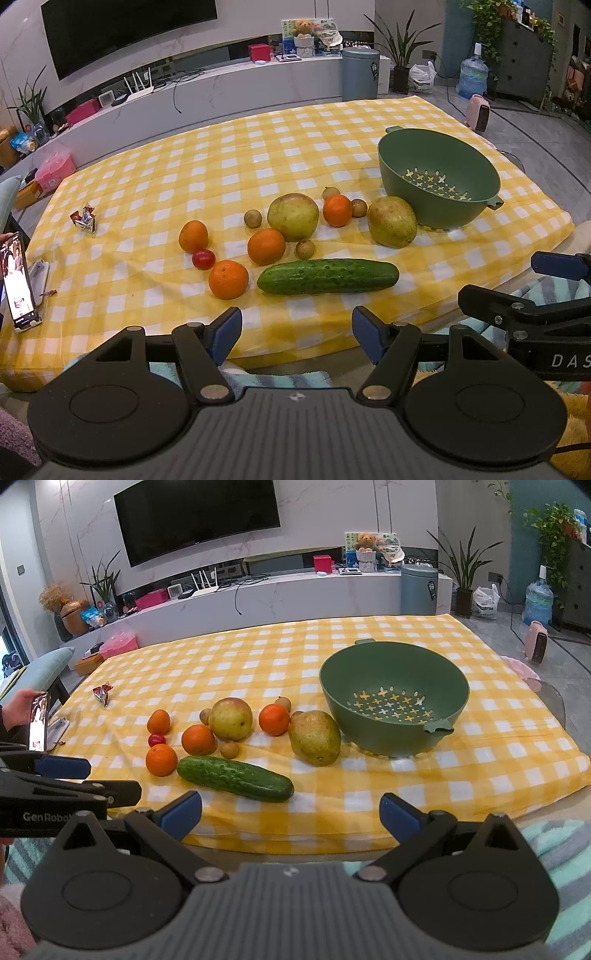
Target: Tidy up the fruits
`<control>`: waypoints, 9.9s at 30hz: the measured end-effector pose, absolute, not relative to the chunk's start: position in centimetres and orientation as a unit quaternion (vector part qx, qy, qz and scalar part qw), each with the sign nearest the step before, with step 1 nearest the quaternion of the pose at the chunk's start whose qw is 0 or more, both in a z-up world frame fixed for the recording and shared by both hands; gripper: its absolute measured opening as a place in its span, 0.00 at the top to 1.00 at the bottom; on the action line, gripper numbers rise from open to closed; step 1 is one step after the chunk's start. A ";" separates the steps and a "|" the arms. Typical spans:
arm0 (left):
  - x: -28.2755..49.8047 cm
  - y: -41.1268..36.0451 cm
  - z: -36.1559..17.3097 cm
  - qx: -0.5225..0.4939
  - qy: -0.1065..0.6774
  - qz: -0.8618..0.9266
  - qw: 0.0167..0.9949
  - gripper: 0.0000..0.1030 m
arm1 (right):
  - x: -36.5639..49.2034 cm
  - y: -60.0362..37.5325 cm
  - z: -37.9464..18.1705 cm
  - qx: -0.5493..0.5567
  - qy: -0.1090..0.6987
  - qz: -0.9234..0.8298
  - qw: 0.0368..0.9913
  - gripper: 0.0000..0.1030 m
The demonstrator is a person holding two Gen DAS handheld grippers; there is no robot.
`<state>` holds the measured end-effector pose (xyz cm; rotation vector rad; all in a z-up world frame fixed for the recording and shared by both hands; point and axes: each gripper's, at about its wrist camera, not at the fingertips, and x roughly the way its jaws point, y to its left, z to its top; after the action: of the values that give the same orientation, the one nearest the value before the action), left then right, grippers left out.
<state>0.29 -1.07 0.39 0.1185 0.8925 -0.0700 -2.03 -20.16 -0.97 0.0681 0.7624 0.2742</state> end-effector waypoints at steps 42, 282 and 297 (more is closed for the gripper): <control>0.4 -1.3 0.5 0.060 0.428 -0.037 0.901 0.22 | -2.1 -20.4 -0.9 0.038 0.369 0.135 0.919 0.04; 17.9 8.2 -6.2 0.052 0.556 -0.117 0.821 0.51 | 18.0 -9.0 -10.7 -0.127 0.346 0.171 0.914 0.59; 17.7 7.4 -4.3 0.048 0.543 -0.109 0.831 0.51 | 17.6 -8.3 -10.8 -0.150 0.341 0.183 0.910 0.63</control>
<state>17.70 7.43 -4.32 0.1023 1.1519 -0.2315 17.60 -8.26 -10.83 -0.3098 0.7033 0.3768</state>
